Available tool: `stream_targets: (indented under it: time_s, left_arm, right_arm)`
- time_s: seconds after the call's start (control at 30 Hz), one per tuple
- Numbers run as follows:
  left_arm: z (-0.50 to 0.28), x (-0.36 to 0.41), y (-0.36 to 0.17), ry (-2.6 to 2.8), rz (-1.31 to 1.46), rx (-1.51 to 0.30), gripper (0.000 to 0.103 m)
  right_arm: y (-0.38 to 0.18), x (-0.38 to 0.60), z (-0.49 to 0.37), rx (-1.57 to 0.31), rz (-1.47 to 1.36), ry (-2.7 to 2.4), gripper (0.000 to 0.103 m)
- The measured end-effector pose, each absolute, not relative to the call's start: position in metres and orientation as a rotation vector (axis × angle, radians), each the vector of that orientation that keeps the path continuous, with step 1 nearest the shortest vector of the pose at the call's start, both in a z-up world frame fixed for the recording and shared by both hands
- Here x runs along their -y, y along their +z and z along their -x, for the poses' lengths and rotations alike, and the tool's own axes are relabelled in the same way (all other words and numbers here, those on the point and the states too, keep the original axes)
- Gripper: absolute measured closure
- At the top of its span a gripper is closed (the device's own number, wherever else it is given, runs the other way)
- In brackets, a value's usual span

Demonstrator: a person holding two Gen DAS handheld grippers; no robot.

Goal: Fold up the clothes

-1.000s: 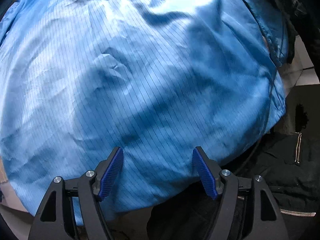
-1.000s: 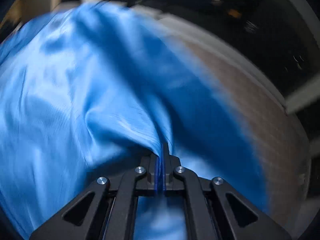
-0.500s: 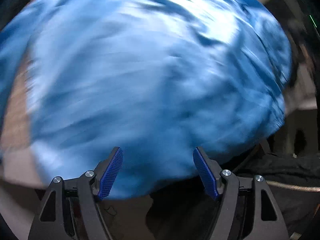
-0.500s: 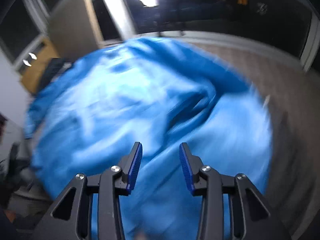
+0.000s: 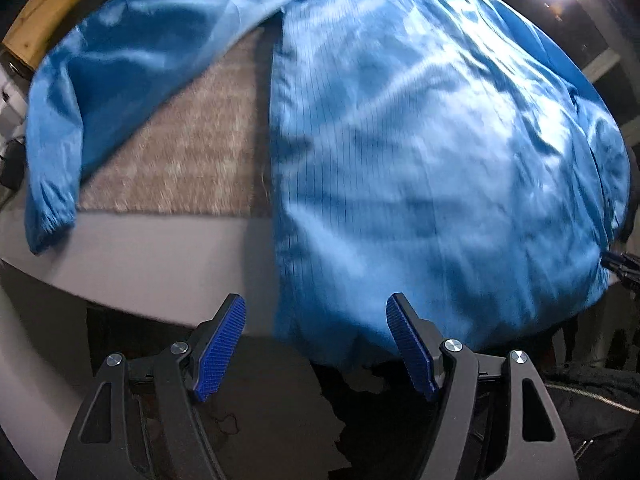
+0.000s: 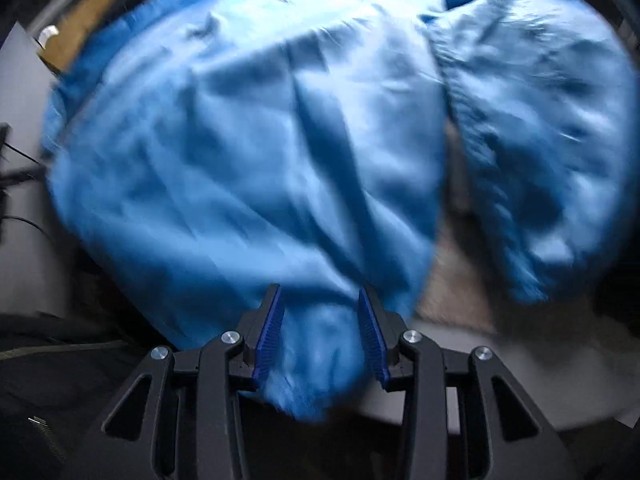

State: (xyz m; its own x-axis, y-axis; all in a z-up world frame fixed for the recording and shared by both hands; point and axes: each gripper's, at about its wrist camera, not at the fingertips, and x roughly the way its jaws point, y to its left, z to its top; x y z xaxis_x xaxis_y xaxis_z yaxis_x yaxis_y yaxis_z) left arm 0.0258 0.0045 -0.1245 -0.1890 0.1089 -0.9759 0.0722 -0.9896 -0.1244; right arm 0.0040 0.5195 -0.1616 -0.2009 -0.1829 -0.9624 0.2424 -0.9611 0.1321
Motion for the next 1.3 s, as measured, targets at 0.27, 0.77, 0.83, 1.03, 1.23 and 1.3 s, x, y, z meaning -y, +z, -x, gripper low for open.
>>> stream_targets:
  time_s: [0.27,0.77,0.83,1.03,1.23,1.3]
  left_arm:
    - [-0.034,-0.006,-0.14,2.334,1.936,0.267,0.032]
    - [-0.044,-0.005,-0.111,2.29,1.869,0.107,0.1]
    - [-0.045,-0.002,-0.11,2.31,1.887,0.082,0.099]
    - [-0.043,0.001,-0.118,2.337,1.96,0.116,0.082]
    - [-0.051,0.047,-0.06,2.563,1.886,0.116,0.057]
    - [-0.063,0.084,-0.04,2.661,1.891,0.12,0.056]
  right_arm:
    - [-0.169,-0.535,-0.02,0.132,-1.862,-2.368,0.053]
    - [-0.184,-0.49,-0.009,0.098,-1.791,-2.278,0.096]
    - [-0.176,-0.49,-0.01,0.08,-1.781,-2.287,0.096]
    - [-0.169,-0.489,0.006,-0.032,-1.876,-2.35,0.074]
    - [-0.085,-0.478,0.037,0.058,-1.612,-2.429,0.065]
    - [-0.061,-0.473,0.049,0.09,-1.519,-2.433,0.055]
